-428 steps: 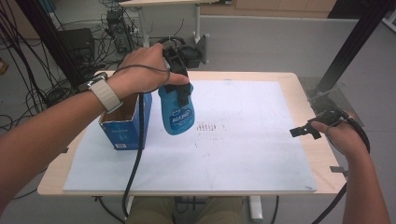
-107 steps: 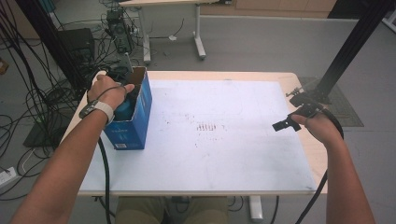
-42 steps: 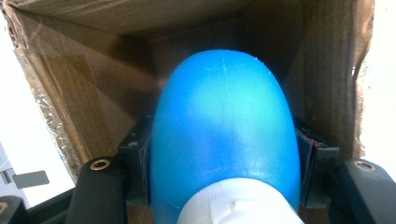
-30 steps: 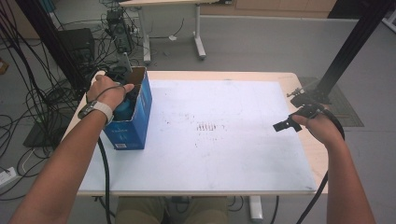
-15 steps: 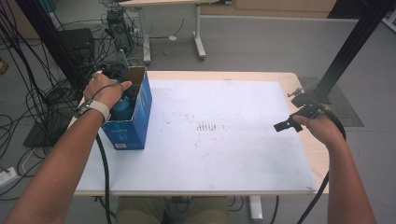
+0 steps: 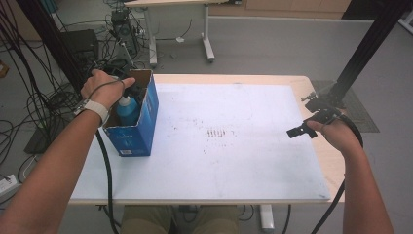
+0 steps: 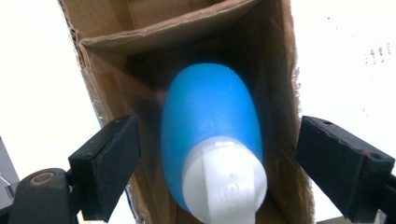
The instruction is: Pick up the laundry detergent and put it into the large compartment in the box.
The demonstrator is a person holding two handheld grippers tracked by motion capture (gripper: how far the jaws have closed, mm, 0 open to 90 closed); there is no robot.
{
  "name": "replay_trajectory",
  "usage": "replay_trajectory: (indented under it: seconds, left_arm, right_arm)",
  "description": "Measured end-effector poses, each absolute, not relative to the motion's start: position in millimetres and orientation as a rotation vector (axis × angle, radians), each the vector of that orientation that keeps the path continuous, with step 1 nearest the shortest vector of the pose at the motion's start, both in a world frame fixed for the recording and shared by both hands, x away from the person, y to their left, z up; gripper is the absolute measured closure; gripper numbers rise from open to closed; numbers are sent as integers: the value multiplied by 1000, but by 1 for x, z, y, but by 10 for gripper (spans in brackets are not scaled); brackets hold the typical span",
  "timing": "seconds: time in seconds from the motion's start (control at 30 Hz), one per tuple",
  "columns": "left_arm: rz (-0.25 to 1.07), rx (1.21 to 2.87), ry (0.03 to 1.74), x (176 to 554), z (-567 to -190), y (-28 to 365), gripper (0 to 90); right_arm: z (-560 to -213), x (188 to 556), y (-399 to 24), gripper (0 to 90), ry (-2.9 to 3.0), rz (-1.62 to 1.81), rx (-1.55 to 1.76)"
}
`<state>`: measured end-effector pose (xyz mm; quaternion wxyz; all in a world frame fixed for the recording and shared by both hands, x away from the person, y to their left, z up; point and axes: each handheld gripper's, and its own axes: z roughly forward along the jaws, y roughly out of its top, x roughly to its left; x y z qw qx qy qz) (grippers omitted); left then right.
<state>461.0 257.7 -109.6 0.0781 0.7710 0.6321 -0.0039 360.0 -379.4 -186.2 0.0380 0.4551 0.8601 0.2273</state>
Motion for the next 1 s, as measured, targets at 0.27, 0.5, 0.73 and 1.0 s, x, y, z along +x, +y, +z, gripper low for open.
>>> replay_trajectory:
  seconds: [0.27,0.5,0.73,1.0]
  left_arm:
    - [-9,2309,1869,458,-102,259,136]
    - [-1,2305,1846,454,-92,258,135]
    - [11,2326,1784,451,-80,256,109]
    - [14,2359,1677,449,-54,257,85]
  right_arm:
    - [-182,356,-379,65,2630,700,1393]
    - [-182,355,-378,65,2629,700,1391]
    - [-180,353,-379,65,2624,703,1388]
    - [-177,351,-379,65,2620,699,1388]
